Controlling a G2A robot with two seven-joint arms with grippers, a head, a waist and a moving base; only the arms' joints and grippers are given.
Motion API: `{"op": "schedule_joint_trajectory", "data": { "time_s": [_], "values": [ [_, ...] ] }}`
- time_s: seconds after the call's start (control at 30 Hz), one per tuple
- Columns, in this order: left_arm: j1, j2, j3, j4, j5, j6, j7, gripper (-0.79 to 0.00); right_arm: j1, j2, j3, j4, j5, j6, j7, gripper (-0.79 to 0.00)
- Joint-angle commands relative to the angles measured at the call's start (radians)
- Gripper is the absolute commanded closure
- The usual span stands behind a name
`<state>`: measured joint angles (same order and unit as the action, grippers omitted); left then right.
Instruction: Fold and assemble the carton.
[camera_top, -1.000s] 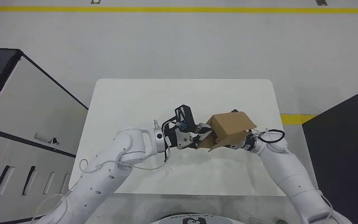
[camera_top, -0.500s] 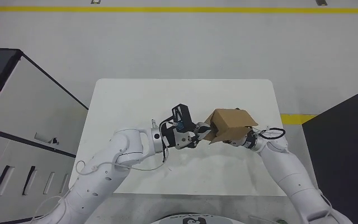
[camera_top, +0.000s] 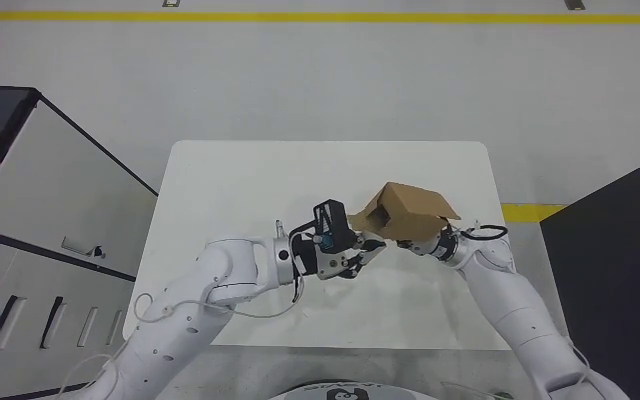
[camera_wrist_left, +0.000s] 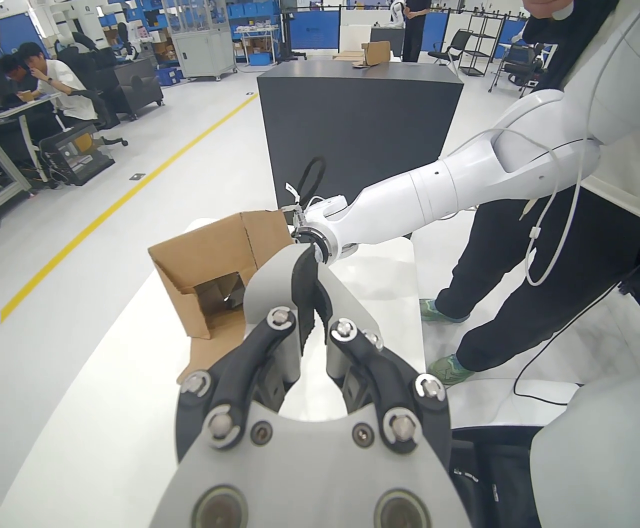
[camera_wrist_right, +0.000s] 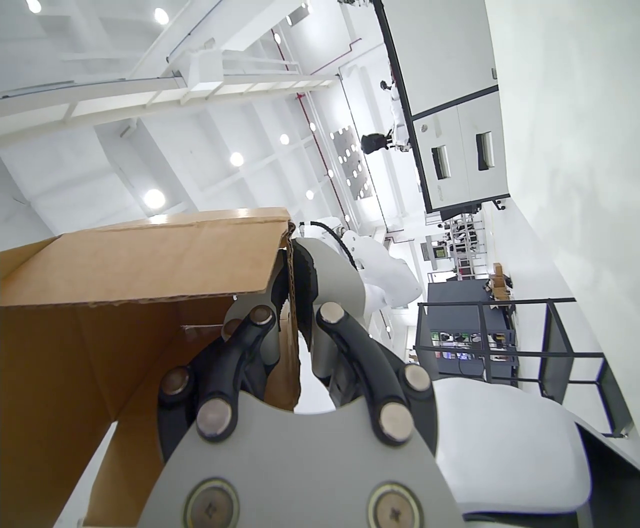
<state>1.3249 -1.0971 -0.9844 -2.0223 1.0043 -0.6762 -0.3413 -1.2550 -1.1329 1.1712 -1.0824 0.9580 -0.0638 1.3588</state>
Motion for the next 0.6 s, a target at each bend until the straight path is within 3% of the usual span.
{"op": "schedule_joint_trajectory", "data": {
  "time_s": [0.0, 0.57],
  "values": [
    [-0.002, -0.001, 0.007, 0.007, 0.003, 0.008, -0.004, 0.0, -0.002, 0.0, -0.001, -0.003, -0.006, -0.005, 0.007, 0.0],
    [-0.01, -0.004, 0.02, -0.002, 0.02, 0.057, -0.02, 0.0, -0.037, 0.005, 0.017, -0.048, -0.053, -0.081, 0.058, 0.0]
  ]
}}
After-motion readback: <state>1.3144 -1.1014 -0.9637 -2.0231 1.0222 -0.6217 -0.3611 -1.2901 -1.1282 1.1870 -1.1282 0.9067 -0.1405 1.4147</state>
